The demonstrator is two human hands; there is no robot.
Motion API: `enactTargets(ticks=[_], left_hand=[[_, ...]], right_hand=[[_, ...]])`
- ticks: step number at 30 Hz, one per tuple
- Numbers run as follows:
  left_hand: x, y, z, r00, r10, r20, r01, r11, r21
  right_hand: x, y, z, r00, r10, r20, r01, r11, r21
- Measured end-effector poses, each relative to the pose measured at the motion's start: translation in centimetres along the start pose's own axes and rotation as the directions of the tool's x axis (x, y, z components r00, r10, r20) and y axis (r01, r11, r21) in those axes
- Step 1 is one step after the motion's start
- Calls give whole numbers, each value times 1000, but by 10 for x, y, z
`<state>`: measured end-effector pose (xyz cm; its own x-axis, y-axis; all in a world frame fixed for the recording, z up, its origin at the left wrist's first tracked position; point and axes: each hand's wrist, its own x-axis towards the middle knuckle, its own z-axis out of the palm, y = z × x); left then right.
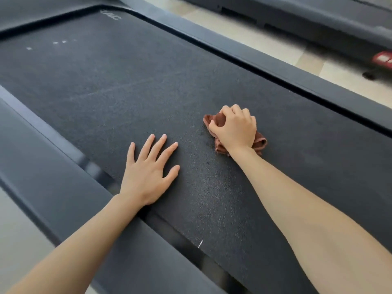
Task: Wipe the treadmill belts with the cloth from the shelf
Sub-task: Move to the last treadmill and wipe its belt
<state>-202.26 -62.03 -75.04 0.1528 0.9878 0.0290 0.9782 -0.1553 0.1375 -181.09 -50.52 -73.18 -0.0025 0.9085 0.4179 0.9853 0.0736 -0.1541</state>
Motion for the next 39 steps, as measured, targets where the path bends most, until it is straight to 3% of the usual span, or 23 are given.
enactTargets(ticks=[4, 11, 14, 19, 24, 32, 39], left_hand=[[2, 1, 2, 1000, 6, -19, -6, 1000, -2], [1, 0, 5, 999, 8, -49, -9, 1000, -28], [1, -1, 8, 998, 8, -62, -10, 999, -31], [2, -1, 8, 997, 25, -72, -27, 999, -25], [2, -1, 6, 997, 35, -61, -36, 999, -18], [-1, 0, 7, 997, 54, -62, -54, 999, 3], [1, -1, 0, 998, 57, -11, -57, 998, -8]], right_hand=[[-24, 7, -14, 1000, -15, -10, 16, 998, 62], [-181, 35, -93, 996, -90, -19, 92, 985, 144], [-203, 43, -104, 995, -99, -22, 101, 984, 150], [-156, 42, -81, 994, -99, -47, 106, 980, 170], [-73, 48, -41, 998, 2, -65, 6, 992, 126], [75, 39, 19, 989, 103, 110, -104, 995, 1], [73, 8, 21, 989, 137, 62, -135, 990, -40]])
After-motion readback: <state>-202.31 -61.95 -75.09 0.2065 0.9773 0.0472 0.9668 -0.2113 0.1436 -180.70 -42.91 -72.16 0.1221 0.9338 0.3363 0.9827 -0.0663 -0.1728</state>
